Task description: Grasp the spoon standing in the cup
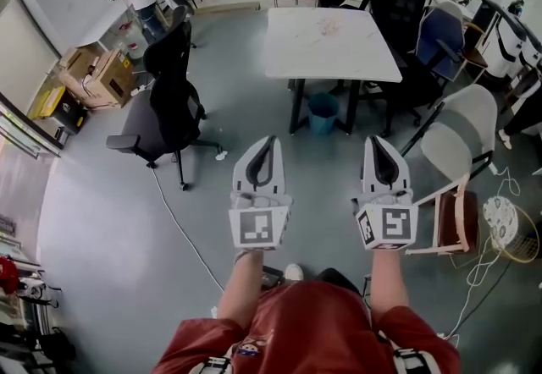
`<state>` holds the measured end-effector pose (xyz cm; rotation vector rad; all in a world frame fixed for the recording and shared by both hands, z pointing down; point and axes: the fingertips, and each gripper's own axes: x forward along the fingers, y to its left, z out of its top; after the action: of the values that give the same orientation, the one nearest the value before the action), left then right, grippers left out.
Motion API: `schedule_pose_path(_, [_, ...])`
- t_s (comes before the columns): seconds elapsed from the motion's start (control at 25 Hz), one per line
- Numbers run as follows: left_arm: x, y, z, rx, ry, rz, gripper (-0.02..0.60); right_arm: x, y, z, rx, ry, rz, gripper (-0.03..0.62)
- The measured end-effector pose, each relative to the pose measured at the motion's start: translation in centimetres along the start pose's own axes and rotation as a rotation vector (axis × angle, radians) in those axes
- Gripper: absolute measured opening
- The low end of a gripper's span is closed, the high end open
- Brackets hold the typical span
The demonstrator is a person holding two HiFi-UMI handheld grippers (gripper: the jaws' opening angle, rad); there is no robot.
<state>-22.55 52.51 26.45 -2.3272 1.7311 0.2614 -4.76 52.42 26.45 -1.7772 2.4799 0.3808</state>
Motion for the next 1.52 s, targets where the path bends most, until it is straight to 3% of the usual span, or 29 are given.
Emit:
schedule_pose_path(0.32, [0.0,0.3,0.4,-0.020,-0.014,-0.028,0.009,-0.4,0.9,0.9,-0.036,-0.004,-0.023,0.015])
schedule_pose_path(0.72, [2.2,-0.7,-0.6,0.029,-0.024,-0.049,0.009,1.2,-1.3,-0.4,-0.012,-0.025,-0.042,0.015])
schedule_pose_path(1.52, [21.9,-1.6,-8.4,0.025,0.063,-0.045,0.009,17.5,-12.1,-9.3,0.049,0.052,-0.026,0.015])
